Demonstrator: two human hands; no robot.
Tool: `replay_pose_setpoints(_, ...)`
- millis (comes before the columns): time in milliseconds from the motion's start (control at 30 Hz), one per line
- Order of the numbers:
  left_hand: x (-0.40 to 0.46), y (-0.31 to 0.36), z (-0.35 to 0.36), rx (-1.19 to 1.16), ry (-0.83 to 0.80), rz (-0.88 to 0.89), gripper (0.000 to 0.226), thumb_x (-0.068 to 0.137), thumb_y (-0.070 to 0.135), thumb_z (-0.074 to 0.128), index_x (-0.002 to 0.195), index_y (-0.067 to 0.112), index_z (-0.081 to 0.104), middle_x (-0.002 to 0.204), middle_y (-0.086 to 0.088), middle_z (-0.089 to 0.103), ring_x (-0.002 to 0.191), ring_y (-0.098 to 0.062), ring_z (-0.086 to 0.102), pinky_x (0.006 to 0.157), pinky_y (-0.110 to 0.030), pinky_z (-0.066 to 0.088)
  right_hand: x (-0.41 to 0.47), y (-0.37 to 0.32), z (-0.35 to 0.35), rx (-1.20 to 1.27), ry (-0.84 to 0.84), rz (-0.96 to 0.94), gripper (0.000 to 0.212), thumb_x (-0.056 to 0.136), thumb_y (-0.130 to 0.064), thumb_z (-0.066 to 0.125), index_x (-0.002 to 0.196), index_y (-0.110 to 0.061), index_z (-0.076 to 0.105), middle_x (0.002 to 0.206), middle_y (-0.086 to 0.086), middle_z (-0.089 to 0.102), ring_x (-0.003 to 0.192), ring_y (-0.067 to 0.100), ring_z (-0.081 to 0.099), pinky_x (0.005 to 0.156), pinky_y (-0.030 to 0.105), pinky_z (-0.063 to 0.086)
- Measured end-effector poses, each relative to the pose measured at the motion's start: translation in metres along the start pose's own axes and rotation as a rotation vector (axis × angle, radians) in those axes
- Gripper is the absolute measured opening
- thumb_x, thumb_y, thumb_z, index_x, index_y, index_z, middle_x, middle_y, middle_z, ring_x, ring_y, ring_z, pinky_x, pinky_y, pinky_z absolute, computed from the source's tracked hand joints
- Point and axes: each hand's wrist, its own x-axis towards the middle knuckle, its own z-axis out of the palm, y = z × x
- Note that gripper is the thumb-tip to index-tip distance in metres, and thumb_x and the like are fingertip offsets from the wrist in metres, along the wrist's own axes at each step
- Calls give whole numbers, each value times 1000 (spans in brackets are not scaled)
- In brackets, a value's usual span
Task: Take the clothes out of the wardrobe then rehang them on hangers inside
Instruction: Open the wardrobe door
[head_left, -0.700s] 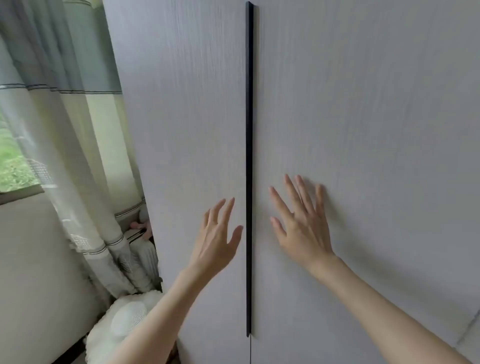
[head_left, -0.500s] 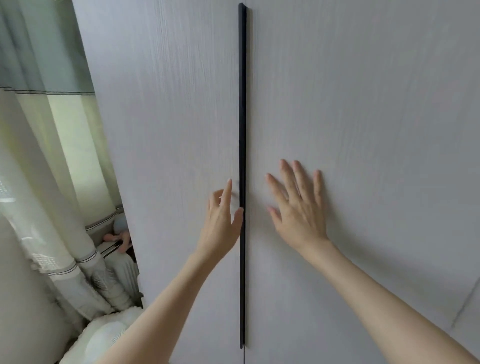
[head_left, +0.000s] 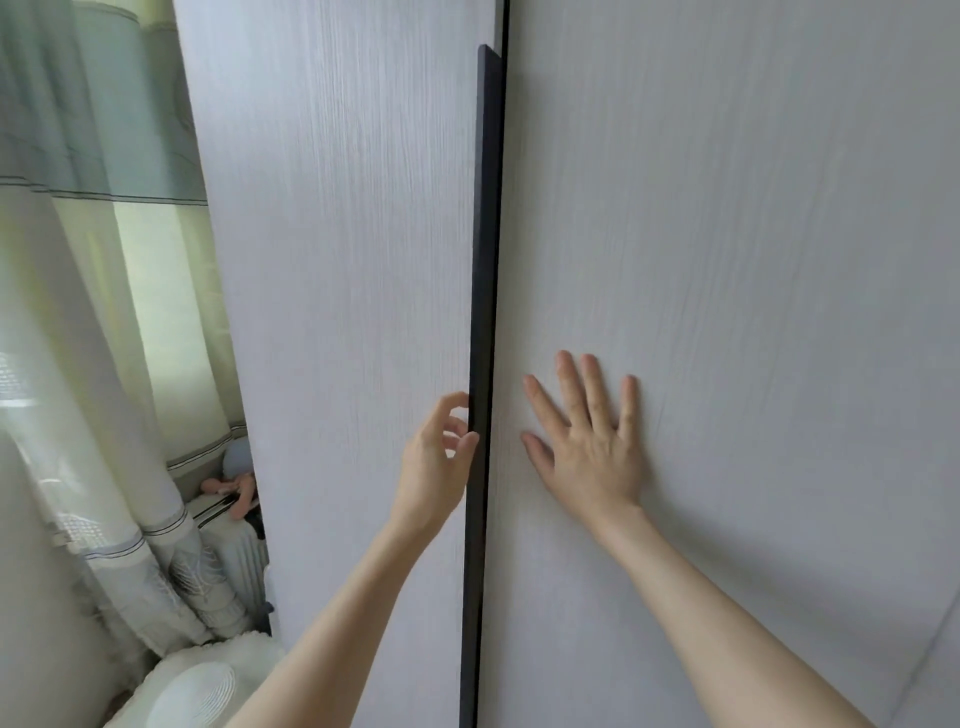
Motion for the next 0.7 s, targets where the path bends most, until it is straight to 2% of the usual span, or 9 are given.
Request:
replay_pose_setpoints(133, -17, 6, -20, 42, -3, 6, 31, 92, 8, 50, 119, 22, 46, 82, 6, 54, 74, -6, 58, 61, -10, 44, 1, -1, -10, 63, -75, 29, 59, 93, -43, 40, 147, -27, 24, 156, 8, 10, 144, 26, -4, 114, 51, -8)
replay_pose_setpoints(233, -36, 9, -37, 63, 27, 2, 32, 92, 8, 51, 116, 28, 45, 82, 8, 54, 72, 0, 56, 61, -11, 44, -2, -20, -27, 278, -127, 101, 52, 89, -30, 46, 140, -18, 41, 153, 14, 21, 143, 32, 10, 115, 52, -1)
replay_pose_setpoints(300, -48, 10, -51, 65, 53, -3, 35, 91, 7, 52, 113, 33, 43, 81, 8, 54, 73, 0, 56, 65, -18, 47, -5, -41, -44, 639, -177, 178, 46, 91, -25, 39, 135, -13, 47, 149, 13, 31, 140, 30, 23, 115, 50, 12)
replay_pose_setpoints(367, -61, 11, -68, 74, 67, -19, 38, 91, 7, 52, 110, 38, 43, 81, 8, 54, 73, -3, 58, 68, -19, 48, -6, -62, -67, 1160, -370, 259, 43, 98, -17, 38, 141, -16, 37, 150, 1, 30, 139, 16, 28, 115, 33, 21)
replay_pose_setpoints(433, -73, 13, -86, 63, 76, -31, 39, 90, 7, 54, 109, 40, 45, 79, 7, 55, 74, -7, 60, 71, -19, 49, -8, -82, -88, 1429, -489, 207, 46, 99, -15, 38, 144, -23, 30, 149, -7, 33, 133, 5, 35, 112, 25, 29)
replay_pose_setpoints(500, -84, 17, -105, 36, 78, -50, 40, 90, 6, 54, 107, 41, 47, 79, 6, 56, 77, -14, 62, 74, -23, 51, -9, -101, -100, 1510, -457, 106, 44, 100, -15, 36, 143, -23, 32, 144, -9, 38, 129, 1, 39, 110, 23, 33)
replay_pose_setpoints(633, -101, 23, -136, 74, 73, -89, 39, 92, 7, 53, 108, 42, 47, 84, -5, 58, 81, -18, 63, 80, -34, 51, -10, -128, -113, 1604, -394, 39, 43, 99, -8, 37, 140, -21, 34, 137, -12, 41, 128, 8, 44, 104, 36, 42)
replay_pose_setpoints(700, -109, 24, -150, 91, 86, -100, 40, 92, 7, 53, 109, 42, 47, 86, -7, 58, 81, -17, 63, 81, -37, 51, -9, -137, -117, 1644, -399, -12, 45, 99, -6, 38, 140, -22, 33, 140, -8, 41, 130, 3, 40, 107, 33, 39)
